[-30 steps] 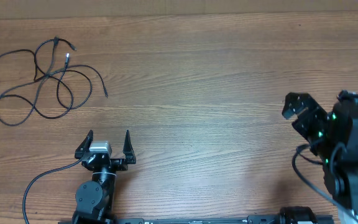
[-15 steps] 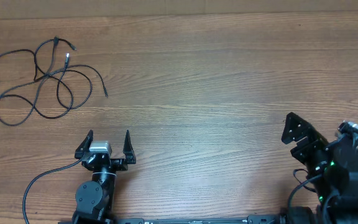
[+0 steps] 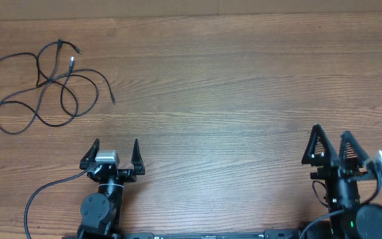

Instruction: Untangle cables

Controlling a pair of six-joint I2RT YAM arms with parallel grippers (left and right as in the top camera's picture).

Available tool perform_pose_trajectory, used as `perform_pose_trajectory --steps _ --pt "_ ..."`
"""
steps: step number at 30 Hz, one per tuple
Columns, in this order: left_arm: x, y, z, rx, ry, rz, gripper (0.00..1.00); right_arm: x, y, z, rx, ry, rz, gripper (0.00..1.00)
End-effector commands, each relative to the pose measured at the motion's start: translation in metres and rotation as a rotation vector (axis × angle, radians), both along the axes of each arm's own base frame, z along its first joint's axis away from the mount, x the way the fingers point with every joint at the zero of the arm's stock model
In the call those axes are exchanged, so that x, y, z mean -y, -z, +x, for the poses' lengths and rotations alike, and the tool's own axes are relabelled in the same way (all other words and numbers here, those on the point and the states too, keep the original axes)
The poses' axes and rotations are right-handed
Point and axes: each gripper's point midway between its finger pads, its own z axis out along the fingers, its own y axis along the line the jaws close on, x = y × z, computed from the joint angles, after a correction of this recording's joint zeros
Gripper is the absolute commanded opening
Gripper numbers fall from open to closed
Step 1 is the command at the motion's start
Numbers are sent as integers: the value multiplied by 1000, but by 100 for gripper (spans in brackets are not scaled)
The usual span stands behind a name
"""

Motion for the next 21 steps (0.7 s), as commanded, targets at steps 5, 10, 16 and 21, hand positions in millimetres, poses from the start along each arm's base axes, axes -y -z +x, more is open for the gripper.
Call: perform_pose_trajectory --steps 5,10,16,21 --pt "0 -1 0 7 4 16 100 -4 -37 -11 201 26 -213 100" --pt "0 -1 0 7 5 16 100 -4 -53 -18 272 33 -219 100" --pt "0 -1 0 7 5 16 100 -4 -56 -18 283 36 -229 100" --pt "0 -1 0 7 5 16 100 -9 -53 -17 285 45 -334 100"
